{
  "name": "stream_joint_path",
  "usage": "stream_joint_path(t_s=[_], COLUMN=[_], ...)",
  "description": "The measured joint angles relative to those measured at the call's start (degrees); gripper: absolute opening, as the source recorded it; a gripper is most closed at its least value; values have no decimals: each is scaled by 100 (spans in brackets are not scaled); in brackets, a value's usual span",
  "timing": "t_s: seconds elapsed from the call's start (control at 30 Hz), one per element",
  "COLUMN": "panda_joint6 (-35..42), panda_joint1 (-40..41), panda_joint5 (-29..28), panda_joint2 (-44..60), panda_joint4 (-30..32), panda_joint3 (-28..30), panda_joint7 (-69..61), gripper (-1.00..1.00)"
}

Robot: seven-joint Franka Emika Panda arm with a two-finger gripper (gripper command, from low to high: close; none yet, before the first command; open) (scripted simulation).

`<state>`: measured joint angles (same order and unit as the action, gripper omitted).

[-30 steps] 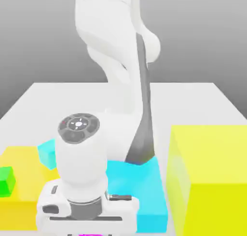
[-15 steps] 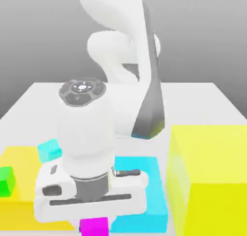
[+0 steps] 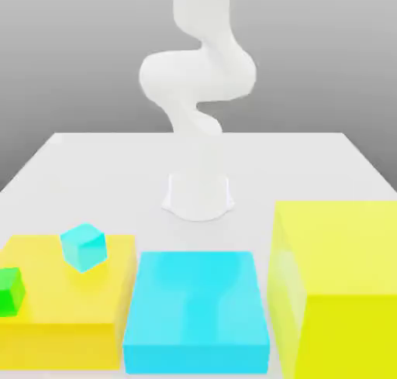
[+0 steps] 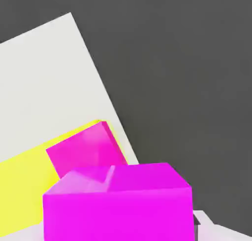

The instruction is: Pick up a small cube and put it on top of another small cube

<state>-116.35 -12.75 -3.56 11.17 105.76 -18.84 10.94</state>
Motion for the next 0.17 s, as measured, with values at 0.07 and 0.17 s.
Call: stream_joint_path(t_s=[0.07, 0.17], panda_joint6=[-365, -365], panda_joint1=[-38, -38], panda_joint5=[-68, -68], panda_joint2=[130, 130], panda_joint4=[253, 253], panda_joint3=[11, 11], panda_joint7=[63, 63], gripper=[100, 100])
